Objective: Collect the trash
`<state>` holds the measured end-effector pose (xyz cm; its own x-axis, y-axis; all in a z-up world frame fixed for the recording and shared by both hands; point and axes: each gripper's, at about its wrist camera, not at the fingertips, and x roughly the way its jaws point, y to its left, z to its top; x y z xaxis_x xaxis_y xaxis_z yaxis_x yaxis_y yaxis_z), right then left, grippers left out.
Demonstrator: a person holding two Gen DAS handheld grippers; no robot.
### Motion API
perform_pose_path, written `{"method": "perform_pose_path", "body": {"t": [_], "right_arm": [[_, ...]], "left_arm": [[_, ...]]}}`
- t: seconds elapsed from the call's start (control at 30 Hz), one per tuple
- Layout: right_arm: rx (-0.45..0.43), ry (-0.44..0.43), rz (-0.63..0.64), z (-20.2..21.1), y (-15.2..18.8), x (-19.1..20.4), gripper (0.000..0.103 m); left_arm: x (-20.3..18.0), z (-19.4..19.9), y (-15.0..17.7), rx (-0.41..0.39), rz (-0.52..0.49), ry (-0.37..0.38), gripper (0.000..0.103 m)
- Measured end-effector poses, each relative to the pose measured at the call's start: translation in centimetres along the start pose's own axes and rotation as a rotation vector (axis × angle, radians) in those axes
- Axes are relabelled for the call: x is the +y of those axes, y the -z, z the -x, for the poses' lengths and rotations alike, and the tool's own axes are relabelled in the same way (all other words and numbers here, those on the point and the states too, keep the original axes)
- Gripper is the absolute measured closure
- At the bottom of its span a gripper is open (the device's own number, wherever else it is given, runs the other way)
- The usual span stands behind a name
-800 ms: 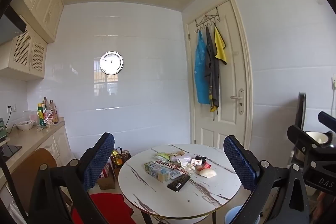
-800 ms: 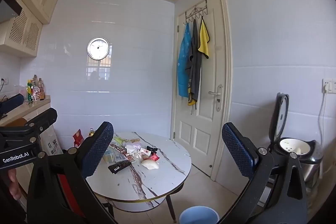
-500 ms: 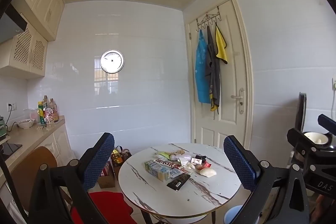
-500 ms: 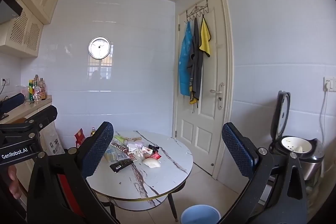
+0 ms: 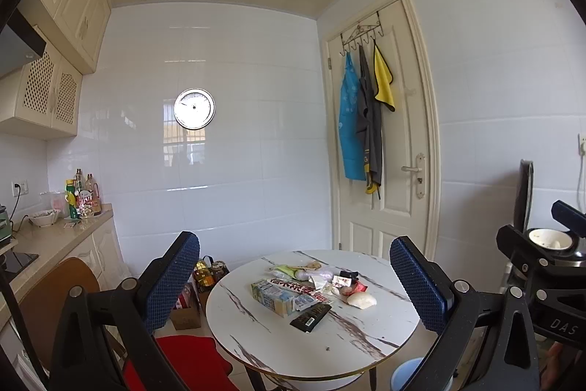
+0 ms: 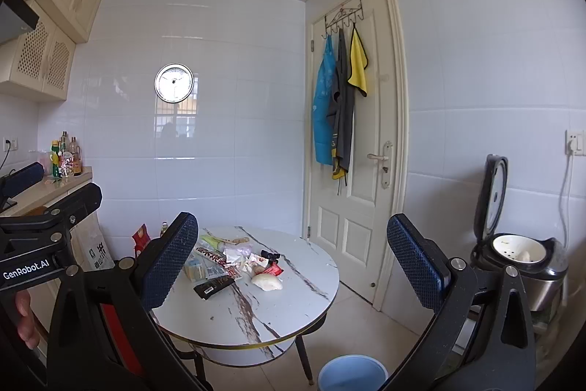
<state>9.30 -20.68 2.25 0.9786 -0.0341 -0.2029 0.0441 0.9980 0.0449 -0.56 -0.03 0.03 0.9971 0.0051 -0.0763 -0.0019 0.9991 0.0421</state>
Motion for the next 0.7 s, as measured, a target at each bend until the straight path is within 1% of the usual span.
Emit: {"method": "perform_pose_path", "body": {"t": [0.7], "right_arm": [[-0.004, 0.006, -0.006, 0.09, 0.47, 0.18, 0.000]], "left_arm": [[-0.02, -0.05, 0.15, 0.001, -0.006, -0.001, 0.001]]}}
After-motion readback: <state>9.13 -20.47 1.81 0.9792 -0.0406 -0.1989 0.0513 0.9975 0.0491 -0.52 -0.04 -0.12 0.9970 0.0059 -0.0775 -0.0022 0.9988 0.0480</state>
